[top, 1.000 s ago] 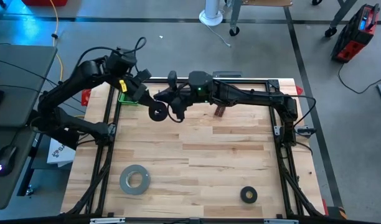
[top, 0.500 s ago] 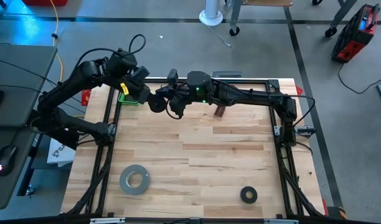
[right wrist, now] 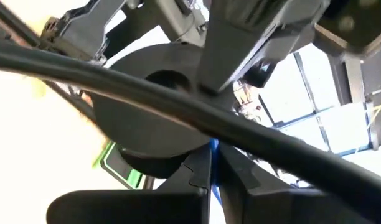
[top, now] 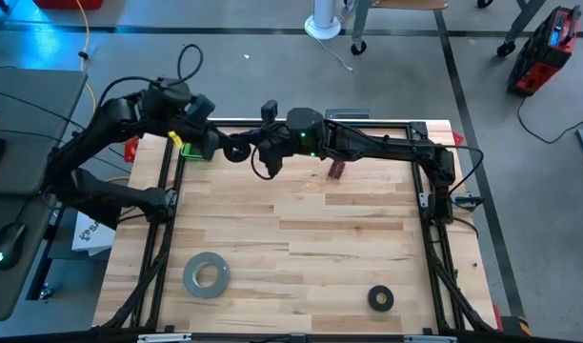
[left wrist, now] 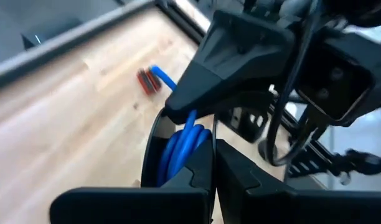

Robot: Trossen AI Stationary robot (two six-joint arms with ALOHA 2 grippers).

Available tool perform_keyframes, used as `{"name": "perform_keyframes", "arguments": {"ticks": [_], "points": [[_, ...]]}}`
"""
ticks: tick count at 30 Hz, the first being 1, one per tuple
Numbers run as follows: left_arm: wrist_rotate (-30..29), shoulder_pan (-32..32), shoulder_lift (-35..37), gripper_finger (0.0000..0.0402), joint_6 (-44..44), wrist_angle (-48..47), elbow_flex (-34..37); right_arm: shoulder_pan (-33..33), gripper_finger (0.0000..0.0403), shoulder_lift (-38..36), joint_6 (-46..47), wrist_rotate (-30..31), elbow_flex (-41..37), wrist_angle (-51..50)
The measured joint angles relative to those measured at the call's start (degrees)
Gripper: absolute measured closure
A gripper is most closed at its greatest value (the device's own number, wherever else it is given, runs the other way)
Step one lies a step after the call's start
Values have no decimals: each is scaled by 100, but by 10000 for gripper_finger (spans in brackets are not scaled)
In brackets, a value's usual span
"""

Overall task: Coil cords
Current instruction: Coil the blue wire onto the spool

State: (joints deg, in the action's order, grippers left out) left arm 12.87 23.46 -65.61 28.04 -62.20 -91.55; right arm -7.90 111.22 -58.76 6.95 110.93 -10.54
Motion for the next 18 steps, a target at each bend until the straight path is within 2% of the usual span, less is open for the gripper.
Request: {"name": "perform_keyframes", "arguments": {"ticks": [5, 14, 18], "points": [[-458, -4, 179, 401, -351, 259, 0, -14, 398, -9, 484, 12, 11, 227], [-645, -85, 182, 401, -1196, 446, 0, -79, 398, -9, 1369, -40, 11, 379], [-819, -157, 186, 401, -1662, 446, 0, -79, 393, -11, 1416, -45, 9, 382]]}}
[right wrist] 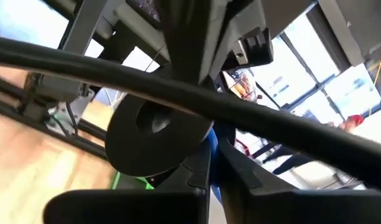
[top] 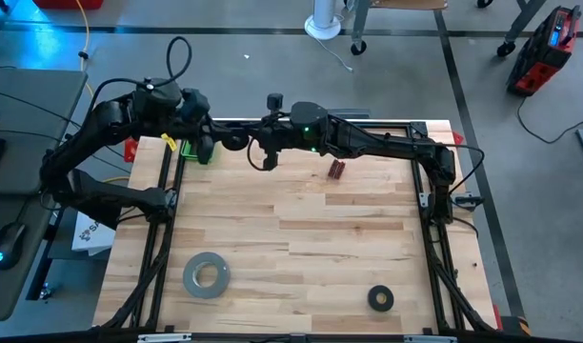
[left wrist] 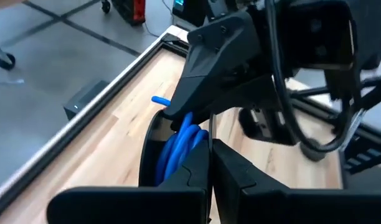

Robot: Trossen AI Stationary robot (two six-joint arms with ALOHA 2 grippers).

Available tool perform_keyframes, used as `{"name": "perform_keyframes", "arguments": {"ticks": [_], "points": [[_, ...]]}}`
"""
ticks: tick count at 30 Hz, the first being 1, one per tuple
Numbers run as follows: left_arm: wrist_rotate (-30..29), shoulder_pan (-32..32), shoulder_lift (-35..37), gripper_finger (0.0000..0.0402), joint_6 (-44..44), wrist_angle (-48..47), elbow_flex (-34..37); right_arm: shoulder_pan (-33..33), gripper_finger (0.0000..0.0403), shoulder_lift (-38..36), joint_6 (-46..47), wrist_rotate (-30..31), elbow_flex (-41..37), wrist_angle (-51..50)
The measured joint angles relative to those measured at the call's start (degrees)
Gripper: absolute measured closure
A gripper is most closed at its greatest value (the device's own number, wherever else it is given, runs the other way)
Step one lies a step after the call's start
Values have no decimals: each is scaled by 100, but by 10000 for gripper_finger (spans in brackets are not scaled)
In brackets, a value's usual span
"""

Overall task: Coil cords
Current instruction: Coil the blue wire onto the spool

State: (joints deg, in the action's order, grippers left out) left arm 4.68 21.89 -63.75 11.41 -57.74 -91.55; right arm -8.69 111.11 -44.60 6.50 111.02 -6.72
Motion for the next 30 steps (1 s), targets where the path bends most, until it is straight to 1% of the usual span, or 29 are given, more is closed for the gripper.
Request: {"name": "perform_keyframes", "arguments": {"ticks": [5, 10, 14, 19, 22, 27, 30], "points": [[-194, -20, 28, 401, -227, -94, -6, -11, 363, -20, 606, -31, -7, 80], [-171, -21, 28, 401, -408, -100, -15, -8, 316, -42, 621, -10, -9, 74], [-150, -22, 31, 401, -597, -95, -15, -4, 293, -42, 596, 123, -9, 62], [-93, -22, 28, 401, -883, -158, -15, -9, 289, -58, 509, 302, -15, -38], [0, -22, 40, 401, -1210, -433, -15, -41, 289, -227, 553, 304, -20, -212], [17, -95, 48, 401, -1402, -1000, 2, -268, 289, -674, 1279, 273, -20, -863], [162, -221, 188, 401, -1375, -604, 339, -456, 289, -933, 1739, 205, -20, -1495]]}}
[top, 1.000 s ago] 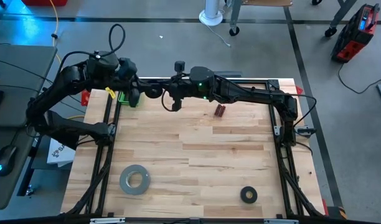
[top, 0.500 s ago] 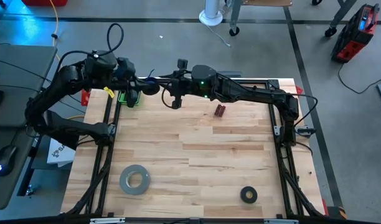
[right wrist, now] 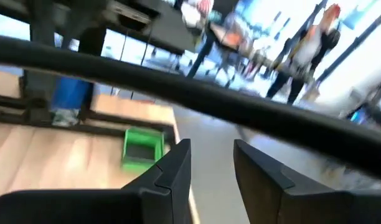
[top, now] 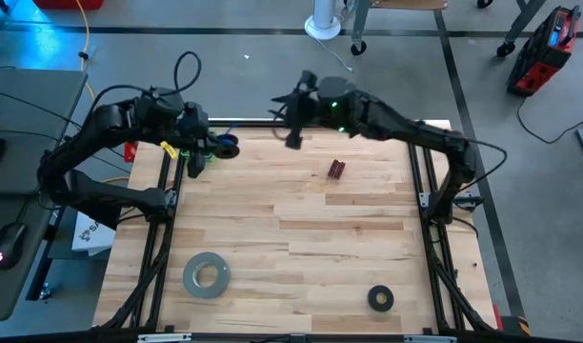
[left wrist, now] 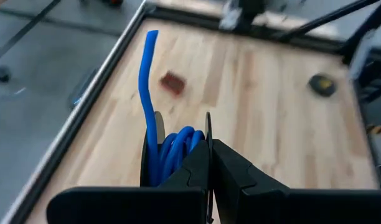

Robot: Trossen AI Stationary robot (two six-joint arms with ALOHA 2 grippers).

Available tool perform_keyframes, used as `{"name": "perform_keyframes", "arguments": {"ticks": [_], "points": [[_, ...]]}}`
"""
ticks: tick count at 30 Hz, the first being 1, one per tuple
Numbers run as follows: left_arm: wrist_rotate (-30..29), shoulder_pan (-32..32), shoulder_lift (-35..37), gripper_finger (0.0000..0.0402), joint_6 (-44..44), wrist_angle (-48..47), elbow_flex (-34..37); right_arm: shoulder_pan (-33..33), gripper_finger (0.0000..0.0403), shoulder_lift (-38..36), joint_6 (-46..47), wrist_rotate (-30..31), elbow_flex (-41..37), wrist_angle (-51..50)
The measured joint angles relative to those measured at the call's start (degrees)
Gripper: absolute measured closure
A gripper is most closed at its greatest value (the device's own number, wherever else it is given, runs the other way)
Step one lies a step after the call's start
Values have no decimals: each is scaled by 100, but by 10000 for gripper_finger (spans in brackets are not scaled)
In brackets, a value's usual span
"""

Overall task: Coil cords
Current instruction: Coil the blue wire onto the spool

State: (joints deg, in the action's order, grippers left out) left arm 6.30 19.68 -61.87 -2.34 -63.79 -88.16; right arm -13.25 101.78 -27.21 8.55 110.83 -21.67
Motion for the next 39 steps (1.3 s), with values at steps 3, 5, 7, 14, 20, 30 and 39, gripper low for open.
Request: {"name": "perform_keyframes", "arguments": {"ticks": [3, 5, 7, 14, 20, 30, 39], "points": [[226, -108, 323, 401, 324, 1020, 834, -194, 289, -241, 518, -214, 0, -721], [239, -173, 586, 401, 746, 1855, 1663, -334, 289, -371, 949, -563, 2, -1270], [248, -246, 818, 401, 1229, 2903, 2593, -445, 289, -450, 1294, -937, 2, -1823], [506, -567, 801, 401, 3856, 7329, 5345, -504, 289, -804, 2151, -2048, -974, -2738], [86, -1079, 306, 401, 5636, 9245, 6712, -98, 289, -1805, 3809, -2260, -4008, -407], [-386, -1560, -883, 401, 7245, 10063, 7539, 874, 289, -2288, 7967, -1154, -7831, 5312], [-831, -1761, -1467, 401, 6574, 11687, 7775, 1025, 289, -2235, 7820, -666, -8051, 5420]]}}
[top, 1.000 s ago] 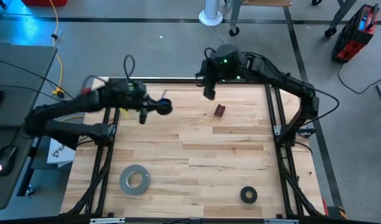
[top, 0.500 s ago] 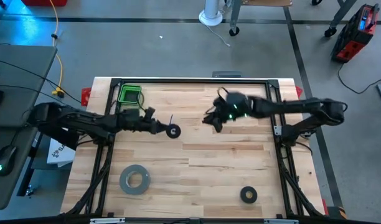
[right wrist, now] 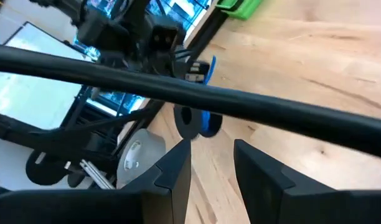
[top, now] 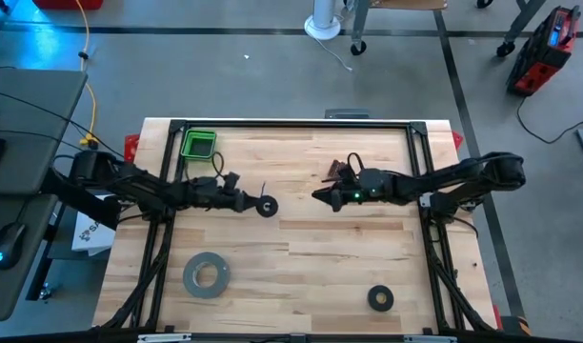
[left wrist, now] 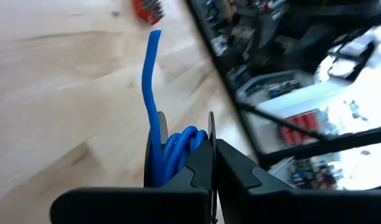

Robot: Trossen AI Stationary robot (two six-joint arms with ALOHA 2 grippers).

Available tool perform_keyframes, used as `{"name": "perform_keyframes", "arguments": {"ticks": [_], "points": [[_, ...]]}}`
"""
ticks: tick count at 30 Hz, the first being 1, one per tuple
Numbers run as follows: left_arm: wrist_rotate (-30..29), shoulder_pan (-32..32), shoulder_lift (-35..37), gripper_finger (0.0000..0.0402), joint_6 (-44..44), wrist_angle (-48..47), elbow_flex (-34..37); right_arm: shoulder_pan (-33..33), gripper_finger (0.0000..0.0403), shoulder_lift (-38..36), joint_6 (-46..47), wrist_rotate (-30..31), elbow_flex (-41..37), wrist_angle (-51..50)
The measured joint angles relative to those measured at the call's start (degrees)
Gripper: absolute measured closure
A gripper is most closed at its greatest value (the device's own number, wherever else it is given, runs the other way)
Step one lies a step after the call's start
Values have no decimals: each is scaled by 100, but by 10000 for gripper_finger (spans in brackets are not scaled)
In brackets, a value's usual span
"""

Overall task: Coil cords
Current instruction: Coil the blue wire onto the spool

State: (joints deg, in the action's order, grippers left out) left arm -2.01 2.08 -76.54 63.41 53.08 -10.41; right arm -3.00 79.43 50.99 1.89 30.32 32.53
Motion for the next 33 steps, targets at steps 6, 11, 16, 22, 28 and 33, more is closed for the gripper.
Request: {"name": "perform_keyframes", "arguments": {"ticks": [6, 11, 16, 22, 28, 33], "points": [[-132, -1, -393, 401, -112, 11, 96, -224, 289, 233, 121, -241, 5, 40], [149, -1, -952, 401, 133, 452, 94, -252, 289, 422, 266, -284, 14, 253], [304, -4, -1243, 401, 162, 1323, 74, -254, 289, 416, 288, -234, 21, 257], [227, -3, -1291, 401, 40, 1238, 101, -252, 289, 438, 456, -190, 36, 216], [145, 16, -1294, 367, -58, 914, 100, -254, 289, 440, 555, -188, 36, 188], [320, 14, -1280, 322, -185, 359, 92, -184, 289, 440, 445, -171, 36, 175]]}}
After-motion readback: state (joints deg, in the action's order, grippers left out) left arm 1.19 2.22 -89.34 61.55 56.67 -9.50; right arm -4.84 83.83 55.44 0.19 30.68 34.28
